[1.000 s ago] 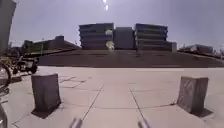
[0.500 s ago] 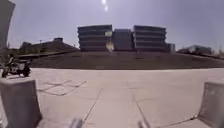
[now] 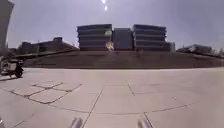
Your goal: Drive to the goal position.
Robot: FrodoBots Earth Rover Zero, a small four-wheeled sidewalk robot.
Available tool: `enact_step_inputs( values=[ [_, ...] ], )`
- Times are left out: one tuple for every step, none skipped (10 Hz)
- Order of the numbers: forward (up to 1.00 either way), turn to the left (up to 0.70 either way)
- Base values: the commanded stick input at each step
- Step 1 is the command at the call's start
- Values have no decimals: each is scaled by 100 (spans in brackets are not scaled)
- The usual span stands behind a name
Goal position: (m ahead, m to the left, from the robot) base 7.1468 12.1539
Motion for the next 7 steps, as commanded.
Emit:
enact_step_inputs(
  values=[
    [100,40],
    [100,40],
    [100,40],
    [100,40],
    [100,40],
    [100,40],
    [100,40]
  ],
)
